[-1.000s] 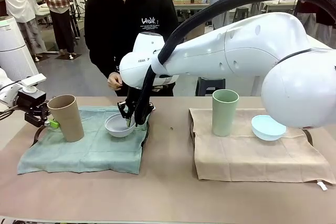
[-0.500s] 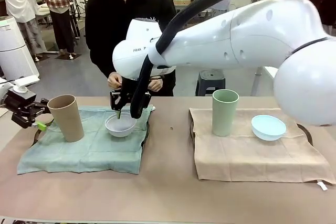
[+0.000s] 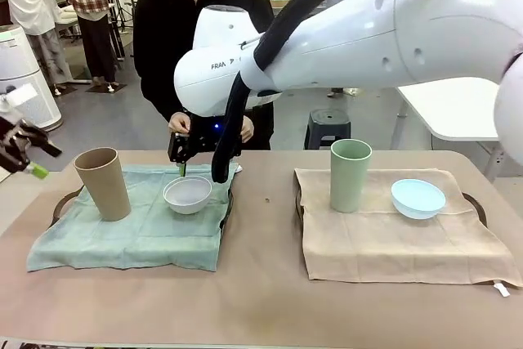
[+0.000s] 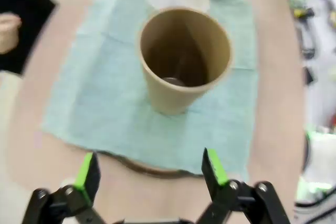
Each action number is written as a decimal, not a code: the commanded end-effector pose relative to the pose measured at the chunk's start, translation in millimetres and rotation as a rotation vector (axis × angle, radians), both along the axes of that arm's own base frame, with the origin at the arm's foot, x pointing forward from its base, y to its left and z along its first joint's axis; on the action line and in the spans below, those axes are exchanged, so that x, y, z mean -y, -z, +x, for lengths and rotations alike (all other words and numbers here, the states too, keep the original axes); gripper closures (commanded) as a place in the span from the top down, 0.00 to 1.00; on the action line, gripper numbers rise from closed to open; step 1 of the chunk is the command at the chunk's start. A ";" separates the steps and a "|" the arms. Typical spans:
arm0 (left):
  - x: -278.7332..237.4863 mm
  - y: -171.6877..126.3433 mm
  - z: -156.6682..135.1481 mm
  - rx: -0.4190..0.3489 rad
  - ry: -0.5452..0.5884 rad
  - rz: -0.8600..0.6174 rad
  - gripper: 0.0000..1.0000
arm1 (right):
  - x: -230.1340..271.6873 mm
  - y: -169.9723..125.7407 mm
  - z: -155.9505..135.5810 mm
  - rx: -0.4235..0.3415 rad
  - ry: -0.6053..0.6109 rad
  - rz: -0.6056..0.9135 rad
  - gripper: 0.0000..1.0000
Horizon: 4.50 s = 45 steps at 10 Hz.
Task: Set up a tray with a mat and arrange the tableware.
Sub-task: Place the Picnic Bowl and Reusable plastic cup back onto the Handle tray in front of the human's position.
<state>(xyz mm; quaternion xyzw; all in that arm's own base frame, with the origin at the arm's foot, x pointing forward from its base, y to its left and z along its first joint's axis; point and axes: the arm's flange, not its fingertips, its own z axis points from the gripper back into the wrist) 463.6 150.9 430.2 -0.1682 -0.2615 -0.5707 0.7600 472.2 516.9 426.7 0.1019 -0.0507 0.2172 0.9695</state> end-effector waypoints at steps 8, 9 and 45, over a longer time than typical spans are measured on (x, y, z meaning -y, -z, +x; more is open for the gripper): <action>129.9 -166.7 -116.9 -0.508 -0.322 0.001 1.00 | 41.7 -98.0 -99.1 0.243 0.148 -0.250 1.00; 136.6 -184.2 -117.9 -0.495 -0.336 -0.064 1.00 | 43.3 -93.2 -96.6 0.232 0.134 -0.250 1.00; -29.4 -70.5 -74.5 -1.200 -0.581 -0.927 1.00 | 555.9 -86.0 -131.0 -0.315 0.433 1.340 1.00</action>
